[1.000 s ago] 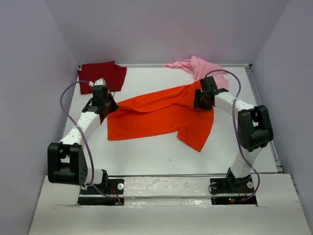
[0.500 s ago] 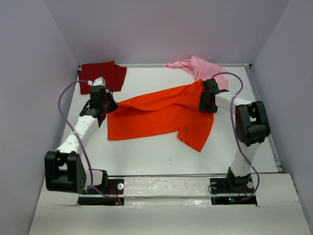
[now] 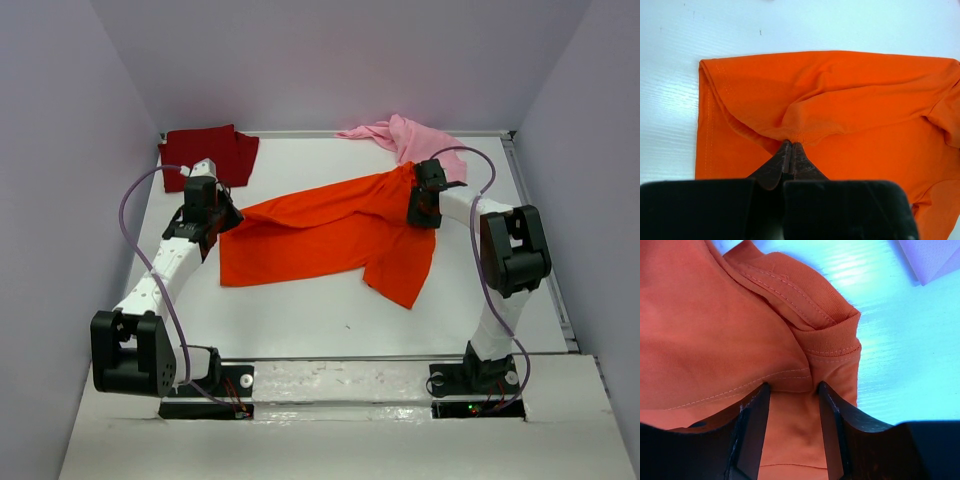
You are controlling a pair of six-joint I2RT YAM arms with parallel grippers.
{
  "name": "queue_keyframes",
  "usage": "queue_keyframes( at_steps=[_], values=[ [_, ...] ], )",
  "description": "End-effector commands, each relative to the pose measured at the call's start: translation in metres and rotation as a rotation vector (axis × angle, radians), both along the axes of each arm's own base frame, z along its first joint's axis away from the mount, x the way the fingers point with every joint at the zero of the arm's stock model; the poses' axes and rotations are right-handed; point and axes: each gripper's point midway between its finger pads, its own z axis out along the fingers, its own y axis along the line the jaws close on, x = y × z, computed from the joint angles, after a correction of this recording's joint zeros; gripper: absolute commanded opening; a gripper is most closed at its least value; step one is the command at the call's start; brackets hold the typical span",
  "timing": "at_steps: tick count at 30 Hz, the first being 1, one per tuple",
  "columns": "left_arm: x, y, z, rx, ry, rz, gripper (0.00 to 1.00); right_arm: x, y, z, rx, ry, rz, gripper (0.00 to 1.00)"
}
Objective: Fold and stack the t-shirts
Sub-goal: Fold the tshirt
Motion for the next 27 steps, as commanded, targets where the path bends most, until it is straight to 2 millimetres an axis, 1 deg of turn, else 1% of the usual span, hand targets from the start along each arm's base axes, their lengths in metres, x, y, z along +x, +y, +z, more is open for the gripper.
queue_keyframes(
  at_steps=[1,4,11,22,27],
  values=[
    [0.001,-0.003,0.013,0.004,-0.052,-0.023,0.0,0.012,0.005,0.008,0.031,-0.027,0.012,0.49],
    [0.0,-0.003,0.012,0.004,-0.053,-0.023,0.0,0.012,0.009,0.01,0.051,-0.026,0.027,0.49],
    [0.0,-0.003,0.014,0.003,-0.058,-0.023,0.0,0.012,0.016,0.021,0.086,-0.034,0.054,0.5],
    [-0.001,-0.003,0.014,0.005,-0.061,-0.025,0.0,0.013,0.023,0.031,0.115,-0.046,0.079,0.51],
    [-0.001,-0.003,0.013,0.004,-0.061,-0.026,0.0,0.012,0.016,0.033,0.084,-0.048,0.069,0.51]
  ],
)
